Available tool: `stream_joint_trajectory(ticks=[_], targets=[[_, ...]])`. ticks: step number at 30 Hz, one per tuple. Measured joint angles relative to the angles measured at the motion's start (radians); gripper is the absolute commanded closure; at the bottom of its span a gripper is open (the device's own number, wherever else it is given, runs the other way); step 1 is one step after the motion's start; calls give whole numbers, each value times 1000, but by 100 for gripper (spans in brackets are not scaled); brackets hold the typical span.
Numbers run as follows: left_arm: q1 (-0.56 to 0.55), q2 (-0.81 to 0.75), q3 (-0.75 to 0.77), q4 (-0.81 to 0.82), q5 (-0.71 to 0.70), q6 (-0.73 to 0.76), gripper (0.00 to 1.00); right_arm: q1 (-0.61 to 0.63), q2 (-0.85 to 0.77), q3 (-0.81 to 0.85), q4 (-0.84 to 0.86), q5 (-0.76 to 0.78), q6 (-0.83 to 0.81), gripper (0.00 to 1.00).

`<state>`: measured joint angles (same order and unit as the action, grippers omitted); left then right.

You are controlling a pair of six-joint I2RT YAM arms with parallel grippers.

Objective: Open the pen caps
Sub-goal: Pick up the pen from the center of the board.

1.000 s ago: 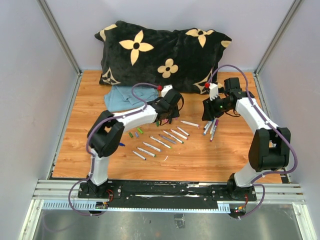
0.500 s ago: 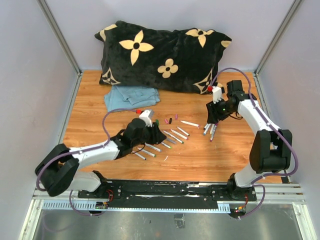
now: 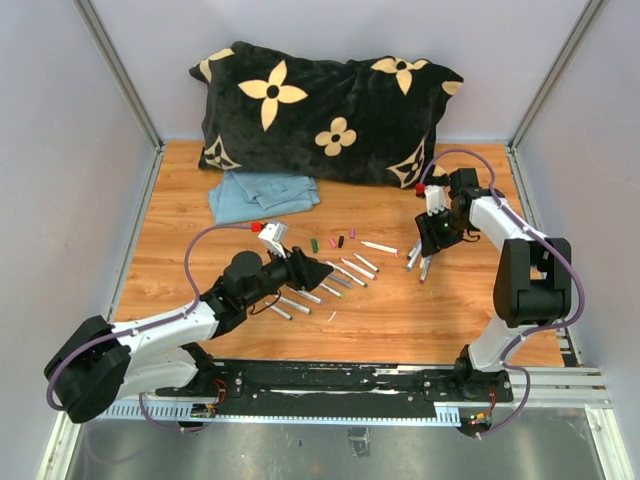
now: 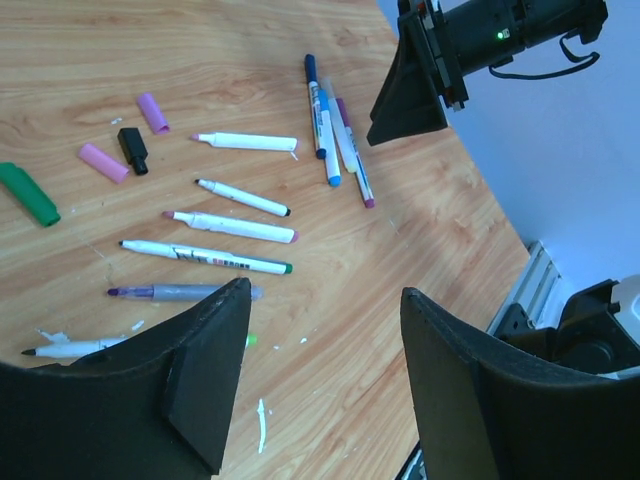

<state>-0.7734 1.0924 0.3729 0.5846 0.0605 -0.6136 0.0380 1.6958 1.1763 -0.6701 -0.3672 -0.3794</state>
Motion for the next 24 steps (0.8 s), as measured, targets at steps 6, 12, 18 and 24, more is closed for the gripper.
stream_joint_trajectory(ticks=[6,12,18,24], targets=[[0,-50,-50,13,-6,-2,27,-7,6,-2,0,13,7,52],[0,-147,-119,61,-33,-24,5,-34,13,-2,-1,11,8,53],[0,-223,-196,132,-63,-57,1,-51,21,-2,-2,9,7,53],[0,-229,-208,166,-67,-74,1,-52,31,-2,-7,9,8,54]])
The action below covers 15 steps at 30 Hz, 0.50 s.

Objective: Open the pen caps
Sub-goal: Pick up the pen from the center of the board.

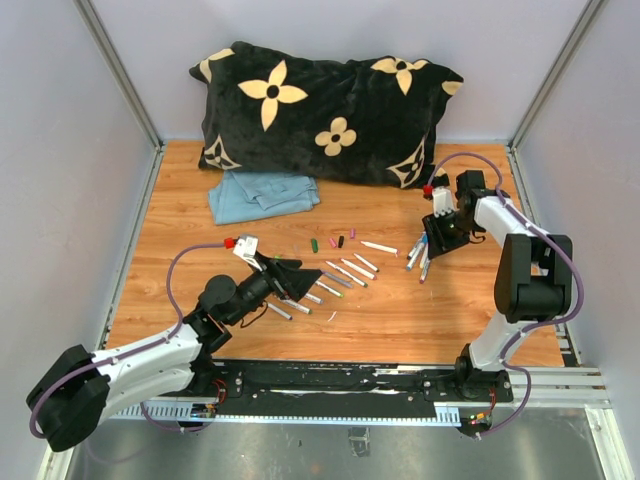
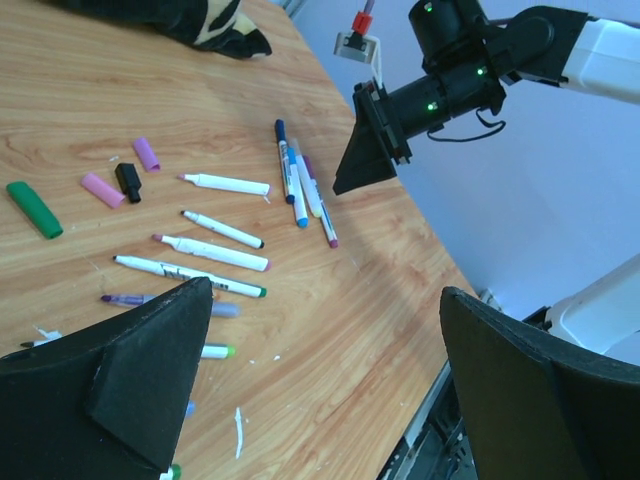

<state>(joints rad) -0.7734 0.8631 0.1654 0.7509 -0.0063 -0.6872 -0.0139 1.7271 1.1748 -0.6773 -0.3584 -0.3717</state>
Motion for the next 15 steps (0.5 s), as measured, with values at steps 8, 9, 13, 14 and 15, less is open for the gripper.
stream_joint_trajectory(ticks=[8,9,13,14,15], targets=[[0,24,0,41,5,-20,1,0,13,0,-2,-1,1,60],[0,24,-1,43,5,-21,1,0,17,0,-2,-1,1,60],[0,19,-10,48,5,-25,1,0,36,0,-2,-7,2,61],[0,18,-11,48,4,-26,1,0,42,0,-2,-8,2,61],[0,16,-11,48,5,-26,1,0,47,0,-2,-8,2,62]])
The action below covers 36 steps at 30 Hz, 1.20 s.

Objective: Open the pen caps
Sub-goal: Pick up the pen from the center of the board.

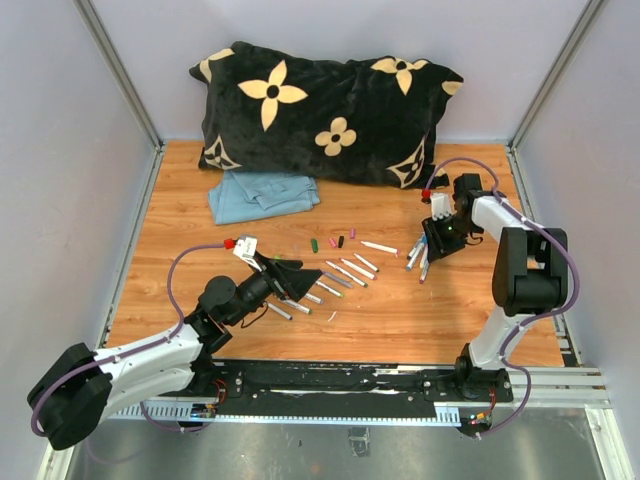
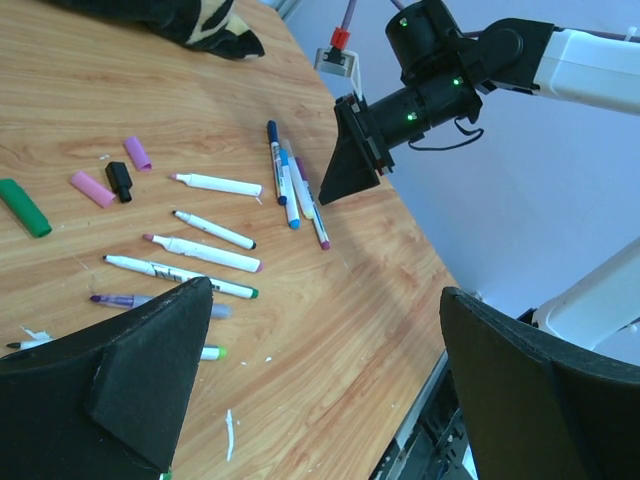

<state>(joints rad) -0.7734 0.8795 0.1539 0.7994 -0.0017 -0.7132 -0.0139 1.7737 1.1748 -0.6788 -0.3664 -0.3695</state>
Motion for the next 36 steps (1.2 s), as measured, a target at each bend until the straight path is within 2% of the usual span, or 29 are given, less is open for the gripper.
stream_joint_trajectory(ticks=[7,25,36], targets=[[0,-1,-2,0,0,-2,1,1,26,0,0,-1,8,65],[0,-6,-3,0,-1,-2,1,1,39,0,1,-37,29,66],[0,-18,-3,-1,-1,-2,1,1,54,0,0,-23,30,73]])
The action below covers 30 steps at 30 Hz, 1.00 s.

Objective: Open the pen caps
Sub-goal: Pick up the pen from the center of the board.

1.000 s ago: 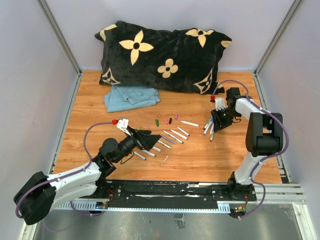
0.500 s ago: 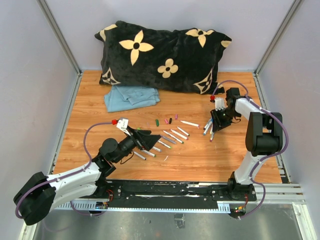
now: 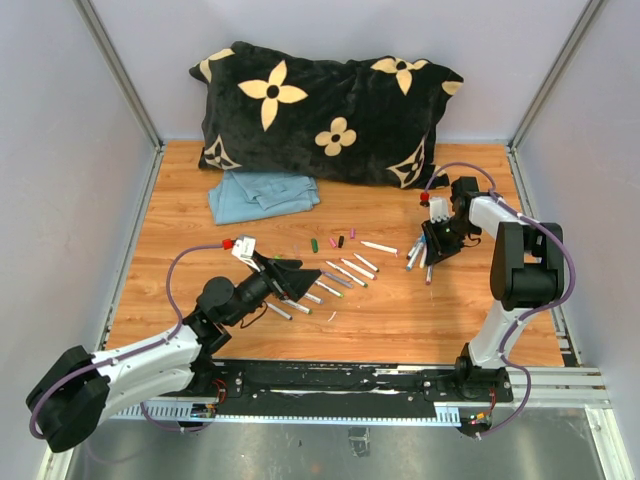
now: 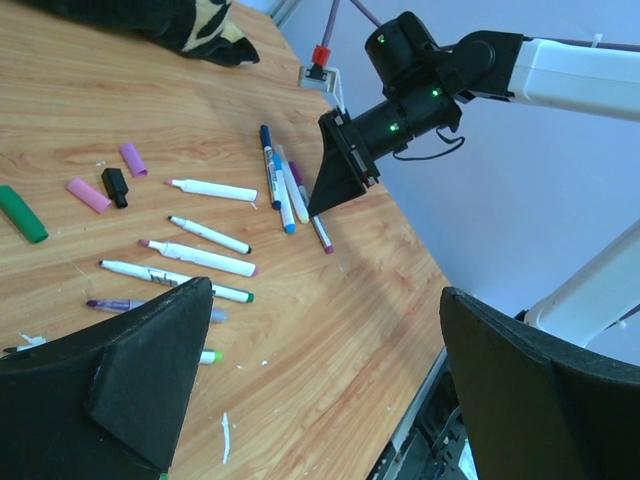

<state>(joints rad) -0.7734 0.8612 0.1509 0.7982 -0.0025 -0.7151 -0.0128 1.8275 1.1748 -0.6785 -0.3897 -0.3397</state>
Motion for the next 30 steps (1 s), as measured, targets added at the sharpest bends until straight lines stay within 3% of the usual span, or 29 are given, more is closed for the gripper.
stream_joint_trajectory(ticks=[16,30], targets=[[0,-45,0,-32,-4,1,1,-76,0,0,-8,50,-10,83],[0,-61,0,-44,-4,2,1,-108,0,1,-16,70,-26,81]])
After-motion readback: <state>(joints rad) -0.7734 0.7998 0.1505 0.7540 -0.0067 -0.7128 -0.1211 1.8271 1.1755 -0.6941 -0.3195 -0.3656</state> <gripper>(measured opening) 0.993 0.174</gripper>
